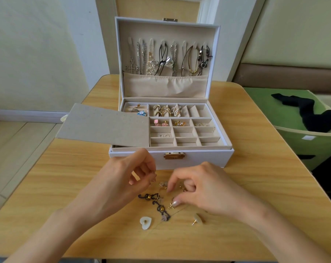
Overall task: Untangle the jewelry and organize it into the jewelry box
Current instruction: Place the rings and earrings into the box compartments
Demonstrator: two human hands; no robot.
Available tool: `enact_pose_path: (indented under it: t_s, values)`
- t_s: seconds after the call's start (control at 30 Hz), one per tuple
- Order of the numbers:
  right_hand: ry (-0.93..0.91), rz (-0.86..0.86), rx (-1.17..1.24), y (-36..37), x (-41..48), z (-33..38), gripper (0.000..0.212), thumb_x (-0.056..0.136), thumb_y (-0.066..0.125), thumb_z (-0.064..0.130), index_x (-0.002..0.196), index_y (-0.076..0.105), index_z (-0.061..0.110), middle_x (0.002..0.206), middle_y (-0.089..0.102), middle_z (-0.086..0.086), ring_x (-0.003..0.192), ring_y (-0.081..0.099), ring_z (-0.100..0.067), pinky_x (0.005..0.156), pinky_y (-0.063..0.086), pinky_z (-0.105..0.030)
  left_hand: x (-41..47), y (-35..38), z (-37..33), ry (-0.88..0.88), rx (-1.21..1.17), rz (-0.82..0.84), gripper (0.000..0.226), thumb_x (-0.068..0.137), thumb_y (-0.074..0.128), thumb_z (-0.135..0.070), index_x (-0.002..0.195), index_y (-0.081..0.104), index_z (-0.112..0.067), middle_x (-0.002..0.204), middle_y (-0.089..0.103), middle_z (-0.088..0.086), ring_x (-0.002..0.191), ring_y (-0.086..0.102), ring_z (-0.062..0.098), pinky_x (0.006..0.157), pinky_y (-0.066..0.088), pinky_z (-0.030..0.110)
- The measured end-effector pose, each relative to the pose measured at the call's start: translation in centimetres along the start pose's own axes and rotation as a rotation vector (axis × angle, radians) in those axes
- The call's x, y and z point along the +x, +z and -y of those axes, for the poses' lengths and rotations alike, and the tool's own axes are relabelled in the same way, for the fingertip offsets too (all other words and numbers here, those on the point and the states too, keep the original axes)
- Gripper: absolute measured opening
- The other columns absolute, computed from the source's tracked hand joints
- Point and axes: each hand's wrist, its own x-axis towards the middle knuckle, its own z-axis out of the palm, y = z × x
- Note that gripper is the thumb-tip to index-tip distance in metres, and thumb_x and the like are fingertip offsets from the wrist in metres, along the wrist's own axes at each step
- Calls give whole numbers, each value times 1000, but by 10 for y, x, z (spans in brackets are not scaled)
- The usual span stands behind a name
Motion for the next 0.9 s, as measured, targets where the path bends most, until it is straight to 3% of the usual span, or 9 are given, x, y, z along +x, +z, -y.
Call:
enact_pose_path:
  t_s: [0.17, 0.37, 0.53, 0.73, 0.9]
  values:
    - [-7, 34, -3, 4, 0, 1, 12, 77, 75, 31, 82, 65, 28, 41, 44, 11, 49, 41, -11, 53, 30, -18, 0, 2, 1, 21, 9, 20, 10, 82, 61, -25, 84, 52, -31, 77, 65, -19, 68, 64, 4, 58, 50, 21]
    - [-4, -48, 63, 2, 0, -1, 10, 82, 71, 32, 80, 67, 23, 39, 37, 4, 45, 36, -13, 59, 35, -18, -1, 2, 2, 29, 24, 28, 10, 81, 59, -28, 84, 51, -34, 78, 64, -20, 67, 64, 3, 57, 50, 21]
    - [-35, -62, 51, 13, 0, 7, 11, 79, 72, 34, 82, 66, 25, 39, 37, 3, 49, 41, -12, 52, 28, -18, 0, 2, 1, 39, 30, 31, 11, 81, 59, -26, 85, 52, -33, 79, 64, -20, 68, 63, 4, 57, 50, 21]
    - [-71, -102, 11, 22, 0, 9, 10, 83, 68, 33, 79, 64, 26, 38, 35, 5, 51, 45, -10, 65, 42, -24, 0, 2, 1, 39, 31, 33, 13, 82, 60, -21, 84, 53, -32, 79, 64, -18, 68, 63, 3, 58, 50, 17]
    - [-66, -99, 7, 21, -1, 10, 10, 84, 66, 30, 76, 60, 28, 38, 36, 6, 50, 46, -9, 64, 42, -21, 0, 2, 3, 41, 72, 28, 22, 83, 67, -7, 86, 57, -27, 81, 65, -18, 72, 63, 3, 59, 50, 17]
